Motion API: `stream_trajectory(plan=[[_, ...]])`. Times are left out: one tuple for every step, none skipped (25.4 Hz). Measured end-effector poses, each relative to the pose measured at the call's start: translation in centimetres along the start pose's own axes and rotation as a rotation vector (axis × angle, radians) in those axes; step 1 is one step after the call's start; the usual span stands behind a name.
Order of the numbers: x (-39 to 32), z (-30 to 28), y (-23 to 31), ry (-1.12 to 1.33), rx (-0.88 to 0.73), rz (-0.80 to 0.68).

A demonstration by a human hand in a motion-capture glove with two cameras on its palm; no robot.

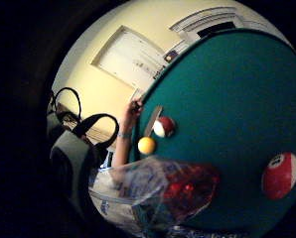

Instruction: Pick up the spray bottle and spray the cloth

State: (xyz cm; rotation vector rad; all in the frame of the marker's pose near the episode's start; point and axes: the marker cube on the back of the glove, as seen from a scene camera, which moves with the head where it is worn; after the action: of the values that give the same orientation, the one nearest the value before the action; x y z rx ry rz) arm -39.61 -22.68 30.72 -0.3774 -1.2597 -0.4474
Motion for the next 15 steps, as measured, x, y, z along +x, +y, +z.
stream_trajectory(plan=[[0.2, -0.1, -0.4, 0.003, 0.018, -0.001], [0.5, -0.2, -0.8, 0.003, 0.036, -0.002], [0.7, -0.3, -1.0, 0.000, 0.053, -0.003], [0.9, -0.5, -1.3, -0.005, 0.071, -0.005], [1.0, -0.7, -1.4, -0.010, 0.088, -0.007], [1.2, -0.9, -1.5, -0.013, 0.105, -0.011], [1.3, -1.0, -1.6, -0.015, 0.119, -0.015], [1.4, -1.1, -1.5, -0.015, 0.131, -0.019], [1.4, -1.1, -1.4, -0.014, 0.141, -0.021], [1.5, -1.1, -1.3, -0.014, 0.152, -0.022], [1.5, -1.2, -1.1, -0.015, 0.161, -0.020], [1.6, -1.2, -1.0, -0.018, 0.169, -0.015], [1.6, -1.2, -0.9, -0.022, 0.173, -0.010], [1.6, -1.2, -0.9, -0.025, 0.173, -0.003], [1.7, -1.1, -0.9, -0.026, 0.172, 0.004]])
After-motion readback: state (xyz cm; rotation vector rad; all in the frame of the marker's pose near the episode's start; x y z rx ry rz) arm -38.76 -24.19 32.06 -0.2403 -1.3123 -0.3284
